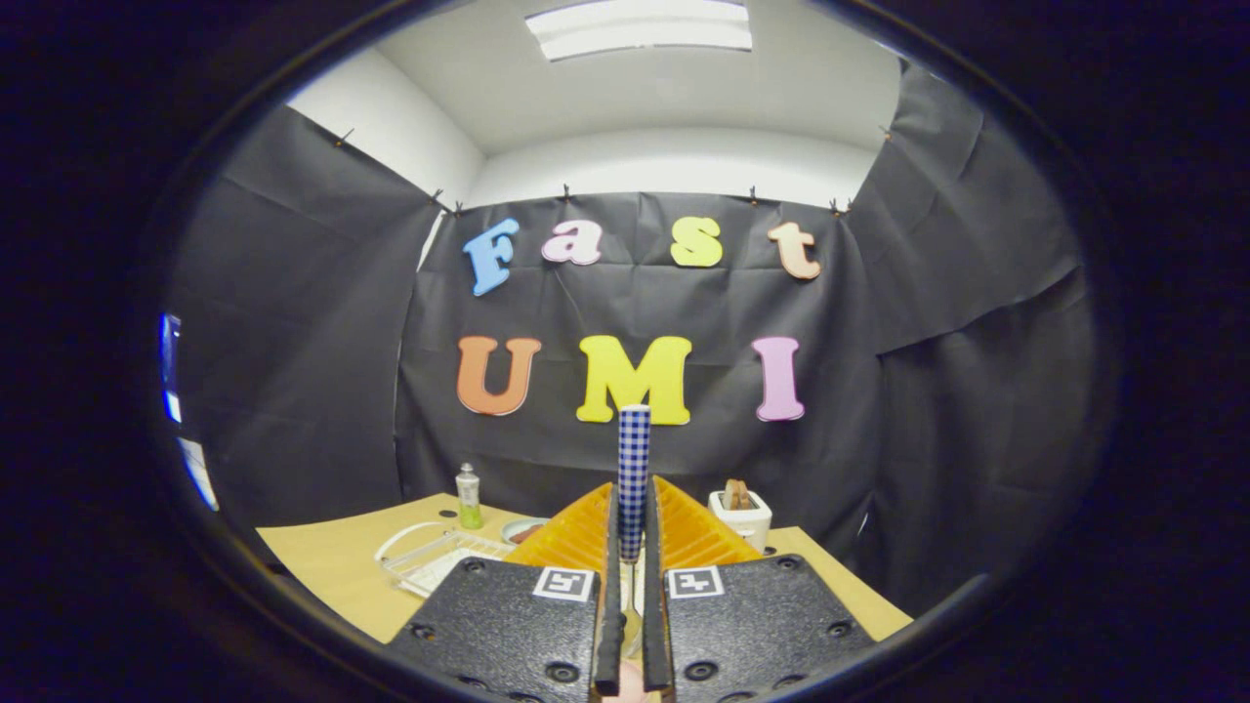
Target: Take the plate from the dish rack, then take the spoon from the basket and place it into the plate.
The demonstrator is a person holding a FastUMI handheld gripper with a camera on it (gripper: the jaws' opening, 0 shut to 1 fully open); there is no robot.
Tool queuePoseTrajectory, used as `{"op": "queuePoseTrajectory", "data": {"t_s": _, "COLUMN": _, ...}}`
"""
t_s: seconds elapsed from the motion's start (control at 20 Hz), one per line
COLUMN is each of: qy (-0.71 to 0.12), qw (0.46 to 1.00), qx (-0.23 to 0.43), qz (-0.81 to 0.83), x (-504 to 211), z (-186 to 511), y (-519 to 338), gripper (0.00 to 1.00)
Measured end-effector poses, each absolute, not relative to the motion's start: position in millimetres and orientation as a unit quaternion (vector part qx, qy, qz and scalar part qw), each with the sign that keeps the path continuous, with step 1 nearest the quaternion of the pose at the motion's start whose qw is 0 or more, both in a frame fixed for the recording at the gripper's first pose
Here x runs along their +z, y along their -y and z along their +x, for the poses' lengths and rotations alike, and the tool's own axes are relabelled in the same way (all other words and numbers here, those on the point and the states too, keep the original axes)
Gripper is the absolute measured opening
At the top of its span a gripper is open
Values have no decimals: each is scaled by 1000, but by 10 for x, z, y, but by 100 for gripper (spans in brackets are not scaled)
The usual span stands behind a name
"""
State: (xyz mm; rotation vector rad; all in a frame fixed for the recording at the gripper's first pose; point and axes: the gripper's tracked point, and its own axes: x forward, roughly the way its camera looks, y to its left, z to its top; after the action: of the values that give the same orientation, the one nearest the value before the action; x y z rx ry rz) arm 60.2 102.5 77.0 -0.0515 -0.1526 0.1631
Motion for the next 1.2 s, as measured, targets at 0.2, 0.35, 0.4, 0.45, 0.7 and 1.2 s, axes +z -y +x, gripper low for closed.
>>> {"op": "queuePoseTrajectory", "data": {"t_s": 0.2, "qy": 53, "qw": 994, "qx": 95, "qz": 2, "x": 292, "z": 444, "y": -1414, "gripper": 14}}
{"op": "queuePoseTrajectory", "data": {"t_s": 0.35, "qy": 49, "qw": 993, "qx": 101, "qz": 19, "x": -76, "z": 485, "y": -1591, "gripper": 14}}
{"op": "queuePoseTrajectory", "data": {"t_s": 0.4, "qy": 47, "qw": 994, "qx": 98, "qz": 26, "x": -219, "z": 525, "y": -1636, "gripper": 14}}
{"op": "queuePoseTrajectory", "data": {"t_s": 0.45, "qy": 43, "qw": 994, "qx": 96, "qz": 31, "x": -366, "z": 566, "y": -1678, "gripper": 15}}
{"op": "queuePoseTrajectory", "data": {"t_s": 0.7, "qy": 36, "qw": 996, "qx": 66, "qz": 38, "x": -1057, "z": 829, "y": -1772, "gripper": 14}}
{"op": "queuePoseTrajectory", "data": {"t_s": 1.2, "qy": 26, "qw": 998, "qx": 54, "qz": 33, "x": -1556, "z": 917, "y": -1813, "gripper": 17}}
